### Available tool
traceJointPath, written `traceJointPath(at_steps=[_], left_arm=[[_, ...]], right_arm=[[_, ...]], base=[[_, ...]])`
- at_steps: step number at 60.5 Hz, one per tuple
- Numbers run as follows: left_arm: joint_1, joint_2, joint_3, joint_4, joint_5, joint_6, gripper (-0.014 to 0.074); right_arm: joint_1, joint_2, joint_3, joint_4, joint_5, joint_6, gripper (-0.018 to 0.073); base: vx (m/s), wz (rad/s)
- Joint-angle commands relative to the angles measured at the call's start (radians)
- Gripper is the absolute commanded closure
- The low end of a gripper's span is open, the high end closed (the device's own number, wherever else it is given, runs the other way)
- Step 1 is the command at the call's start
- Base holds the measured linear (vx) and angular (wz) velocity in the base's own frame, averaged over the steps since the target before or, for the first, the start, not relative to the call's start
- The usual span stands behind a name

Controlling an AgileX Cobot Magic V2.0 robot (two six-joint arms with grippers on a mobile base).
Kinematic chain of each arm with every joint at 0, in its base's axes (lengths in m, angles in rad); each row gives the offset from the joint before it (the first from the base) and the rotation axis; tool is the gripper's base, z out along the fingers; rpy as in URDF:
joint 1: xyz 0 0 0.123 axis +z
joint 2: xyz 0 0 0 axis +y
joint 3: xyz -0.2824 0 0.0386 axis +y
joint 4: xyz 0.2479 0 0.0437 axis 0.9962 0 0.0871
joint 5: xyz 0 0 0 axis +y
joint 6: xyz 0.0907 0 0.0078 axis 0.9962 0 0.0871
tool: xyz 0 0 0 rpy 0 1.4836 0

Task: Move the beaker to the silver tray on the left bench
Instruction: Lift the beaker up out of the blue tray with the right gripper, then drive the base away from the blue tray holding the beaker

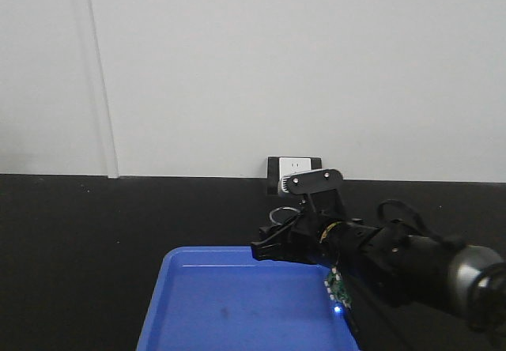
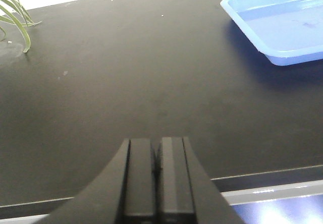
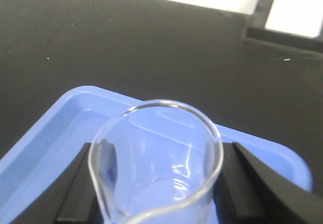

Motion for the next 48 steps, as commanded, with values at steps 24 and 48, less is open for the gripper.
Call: traceJointPath(at_steps=[24, 48], left_arm=[[-0.004, -0.008, 0.02, -0.001, -0.078, -0.002, 0.0595], [-0.004, -0.008, 0.02, -0.001, -0.078, -0.002, 0.0595]], right_arm=[[-0.002, -0.779, 0.544, -0.004, -0.007, -0.003, 0.0573], [-0.002, -1.318, 0.87, -0.007, 0.1, -0.003, 0.0573]], base=[[0.0, 0.0], [0.0, 0.0]])
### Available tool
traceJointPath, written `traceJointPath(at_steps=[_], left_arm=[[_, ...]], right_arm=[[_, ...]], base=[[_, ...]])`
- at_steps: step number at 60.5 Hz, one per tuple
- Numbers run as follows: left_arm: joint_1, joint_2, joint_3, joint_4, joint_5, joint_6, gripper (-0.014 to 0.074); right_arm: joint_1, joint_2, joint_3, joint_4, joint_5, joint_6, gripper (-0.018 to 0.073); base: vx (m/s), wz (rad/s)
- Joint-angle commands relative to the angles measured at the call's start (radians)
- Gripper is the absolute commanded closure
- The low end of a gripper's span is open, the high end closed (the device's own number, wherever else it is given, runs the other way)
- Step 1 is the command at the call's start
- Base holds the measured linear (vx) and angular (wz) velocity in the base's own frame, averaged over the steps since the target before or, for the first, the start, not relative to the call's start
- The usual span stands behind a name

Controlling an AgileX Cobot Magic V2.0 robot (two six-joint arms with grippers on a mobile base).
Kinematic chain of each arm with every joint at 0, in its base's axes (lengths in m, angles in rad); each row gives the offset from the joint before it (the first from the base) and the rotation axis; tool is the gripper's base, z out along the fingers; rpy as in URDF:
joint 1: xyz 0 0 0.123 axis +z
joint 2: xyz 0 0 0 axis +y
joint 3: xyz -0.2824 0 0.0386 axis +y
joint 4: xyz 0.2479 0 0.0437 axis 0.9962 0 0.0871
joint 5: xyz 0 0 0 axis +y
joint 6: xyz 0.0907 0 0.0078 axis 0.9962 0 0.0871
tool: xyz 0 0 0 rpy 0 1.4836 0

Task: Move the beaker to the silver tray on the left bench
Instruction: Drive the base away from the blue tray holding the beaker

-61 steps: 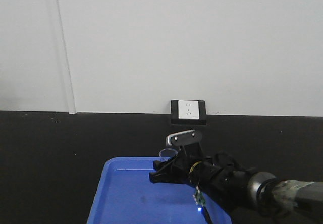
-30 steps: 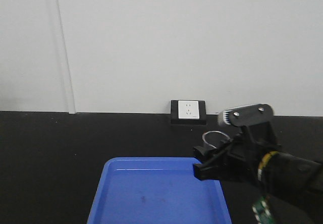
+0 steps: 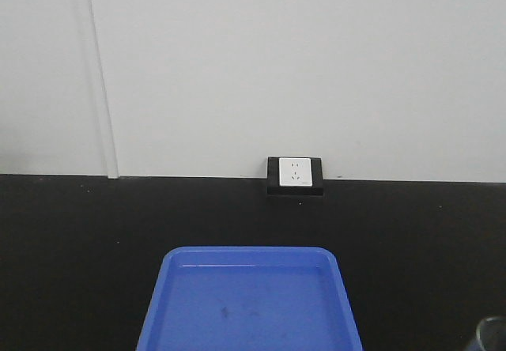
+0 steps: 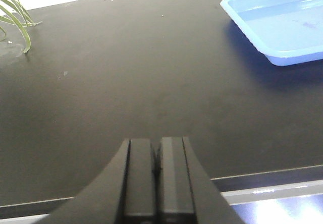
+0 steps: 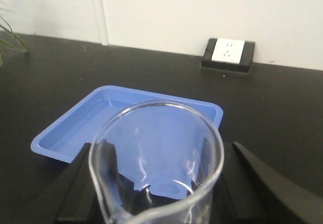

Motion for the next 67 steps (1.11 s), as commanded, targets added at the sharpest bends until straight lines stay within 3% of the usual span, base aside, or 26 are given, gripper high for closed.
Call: traceJointPath(at_steps=[1, 67], left_arm=[[-0.004, -0.008, 0.02, -0.001, -0.078, -0.002, 0.0595], [-0.004, -0.008, 0.02, -0.002, -0.078, -0.002, 0.0595]], right_arm=[[-0.002, -0.058, -0.003, -0.007, -0.023, -0.003, 0.0573], [-0.002, -0.069, -0.003, -0.003, 0.012, -0.003, 0.0571]], base=[[0.0, 0.0], [0.0, 0.0]])
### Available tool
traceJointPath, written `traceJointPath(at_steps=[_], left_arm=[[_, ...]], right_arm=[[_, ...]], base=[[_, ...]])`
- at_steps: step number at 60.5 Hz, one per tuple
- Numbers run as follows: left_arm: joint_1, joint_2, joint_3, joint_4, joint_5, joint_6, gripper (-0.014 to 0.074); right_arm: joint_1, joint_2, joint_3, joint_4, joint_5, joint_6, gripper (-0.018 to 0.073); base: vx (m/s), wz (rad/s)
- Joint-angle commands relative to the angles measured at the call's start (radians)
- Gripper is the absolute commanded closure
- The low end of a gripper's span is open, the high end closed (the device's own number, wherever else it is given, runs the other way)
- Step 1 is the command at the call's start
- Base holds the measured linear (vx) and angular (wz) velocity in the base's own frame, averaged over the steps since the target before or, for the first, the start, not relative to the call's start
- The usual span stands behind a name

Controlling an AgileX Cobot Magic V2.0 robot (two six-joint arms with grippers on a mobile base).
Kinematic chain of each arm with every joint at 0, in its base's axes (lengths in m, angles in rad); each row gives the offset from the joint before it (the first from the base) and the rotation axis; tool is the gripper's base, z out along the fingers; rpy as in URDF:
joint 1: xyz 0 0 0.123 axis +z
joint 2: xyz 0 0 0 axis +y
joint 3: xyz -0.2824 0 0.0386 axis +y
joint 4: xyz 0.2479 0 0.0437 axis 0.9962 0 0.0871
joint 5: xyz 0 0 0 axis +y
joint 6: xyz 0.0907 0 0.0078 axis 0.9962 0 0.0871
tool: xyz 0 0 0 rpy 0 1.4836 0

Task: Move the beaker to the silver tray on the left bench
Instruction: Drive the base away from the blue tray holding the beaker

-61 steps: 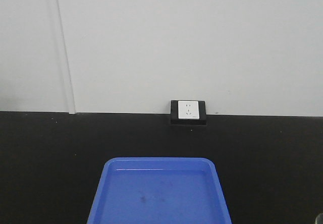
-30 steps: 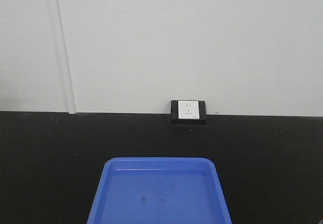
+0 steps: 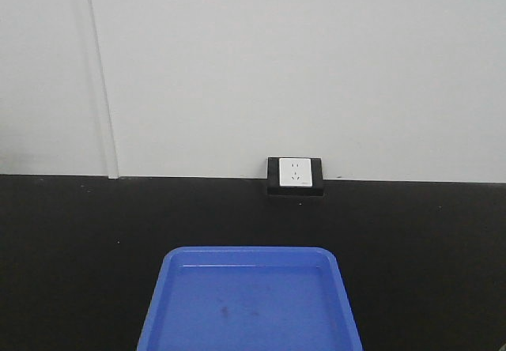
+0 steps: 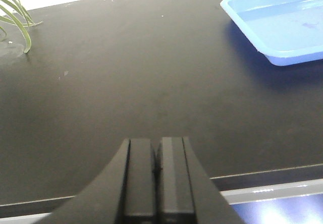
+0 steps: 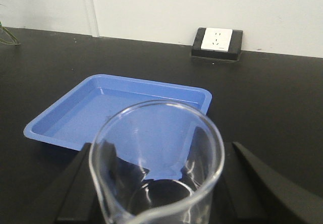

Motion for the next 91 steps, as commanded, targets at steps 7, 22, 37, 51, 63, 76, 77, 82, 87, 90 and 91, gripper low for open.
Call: traceJointPath(at_steps=[7, 22, 37, 51, 63, 76, 77, 82, 87, 90, 91], left_arm=[[-0.004, -0.008, 0.02, -0.002, -0.078, -0.002, 0.0595], [-0.004, -0.008, 0.02, -0.002, -0.078, -0.002, 0.0595], [-0.004, -0.008, 0.02, -0.002, -0.078, -0.002, 0.0595], [-0.004, -0.008, 0.02, -0.002, -0.078, -0.002, 0.0595], [-0.004, -0.008, 0.02, -0.002, -0.078, -0.002, 0.0595], [-0.004, -0.008, 0.02, -0.002, -0.078, -0.002, 0.0595], [-0.004, -0.008, 0.02, -0.002, -0.078, -0.002, 0.0595], [-0.004, -0.008, 0.02, -0.002, -0.078, -0.002, 0.0595], [-0.004, -0.008, 0.02, -0.002, -0.078, -0.002, 0.0595], [-0.004, -0.008, 0.02, -0.002, -0.078, -0.002, 0.0595], [-0.004, -0.008, 0.02, -0.002, -0.078, -0.002, 0.0595]], right_arm=[[-0.002, 0.002, -0.029, -0.009, -0.073, -0.003, 0.0571], [-0.002, 0.002, -0.029, -0.009, -0.073, -0.003, 0.0571], [-0.002, 0.002, -0.029, -0.009, -0.073, -0.003, 0.0571], [-0.002, 0.002, -0.029, -0.009, -0.073, -0.003, 0.0571], [-0.002, 0.002, -0.029, -0.009, -0.073, -0.003, 0.0571], [-0.002, 0.002, -0.029, -0.009, -0.073, -0.003, 0.0571], [-0.002, 0.002, -0.029, -0.009, -0.073, -0.003, 0.0571], [-0.002, 0.002, -0.029, -0.009, -0.073, -0.003, 0.0571], [-0.002, 0.002, -0.029, -0.009, -0.073, -0.003, 0.0571], [-0.002, 0.002, -0.029, -0.009, -0.073, -0.003, 0.0571], [-0.002, 0.002, -0.029, -0.009, -0.073, -0.003, 0.0571]], base=[[-0.01, -0.01], [-0.05, -0.06], [-0.14, -0.14], [-0.18, -0.14], [-0.21, -0.08], [-0.25, 0.03], [-0.27, 0.09], [-0.28, 0.1], [-0.29, 0.13], [-0.3, 0.14], [-0.3, 0.14]])
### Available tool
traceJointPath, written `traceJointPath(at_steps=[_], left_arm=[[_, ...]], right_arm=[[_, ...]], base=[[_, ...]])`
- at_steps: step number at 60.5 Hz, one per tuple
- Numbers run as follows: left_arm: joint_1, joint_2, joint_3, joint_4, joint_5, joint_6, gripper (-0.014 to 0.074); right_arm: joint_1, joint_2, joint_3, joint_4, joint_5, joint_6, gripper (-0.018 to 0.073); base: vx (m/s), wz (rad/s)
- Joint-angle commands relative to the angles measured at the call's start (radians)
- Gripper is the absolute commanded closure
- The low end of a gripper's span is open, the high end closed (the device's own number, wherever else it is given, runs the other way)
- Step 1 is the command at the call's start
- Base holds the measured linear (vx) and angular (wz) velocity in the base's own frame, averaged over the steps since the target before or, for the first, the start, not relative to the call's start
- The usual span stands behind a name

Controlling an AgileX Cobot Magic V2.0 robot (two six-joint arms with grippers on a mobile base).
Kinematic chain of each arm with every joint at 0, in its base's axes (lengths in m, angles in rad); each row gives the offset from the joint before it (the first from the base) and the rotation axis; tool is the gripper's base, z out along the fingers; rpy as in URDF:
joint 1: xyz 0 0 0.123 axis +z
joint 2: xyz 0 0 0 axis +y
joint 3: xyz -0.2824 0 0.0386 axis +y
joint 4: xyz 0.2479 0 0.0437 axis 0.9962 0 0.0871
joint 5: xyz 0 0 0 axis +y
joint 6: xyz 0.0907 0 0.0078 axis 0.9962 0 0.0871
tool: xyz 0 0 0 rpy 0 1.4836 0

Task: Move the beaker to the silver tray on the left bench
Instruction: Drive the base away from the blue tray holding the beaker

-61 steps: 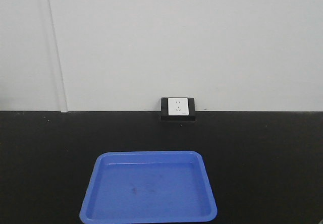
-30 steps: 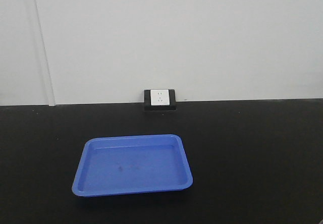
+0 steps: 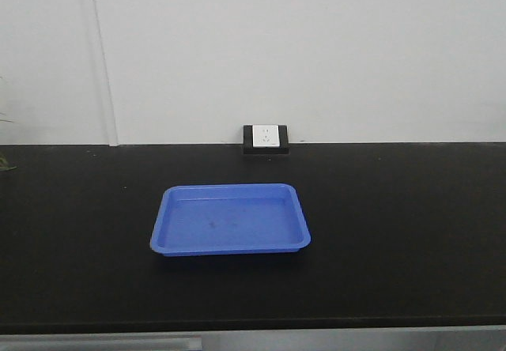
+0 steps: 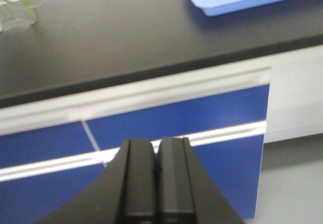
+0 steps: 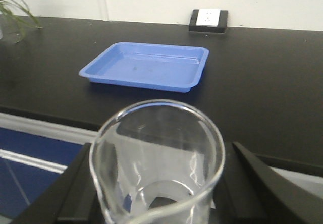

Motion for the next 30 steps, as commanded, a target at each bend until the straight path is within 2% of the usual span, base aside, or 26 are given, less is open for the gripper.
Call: traceJointPath(at_steps=[1, 30], left_arm=[[-0.004, -0.008, 0.02, -0.002, -0.078, -0.002, 0.0595], [-0.004, -0.008, 0.02, -0.002, -0.078, -0.002, 0.0595]], right_arm=[[-0.002, 0.002, -0.029, -0.01, -0.075, -0.003, 0.0571], [-0.002, 0.002, -0.029, -0.01, -0.075, -0.003, 0.0571]], base=[[-0.3, 0.15], [-0.31, 0.23]])
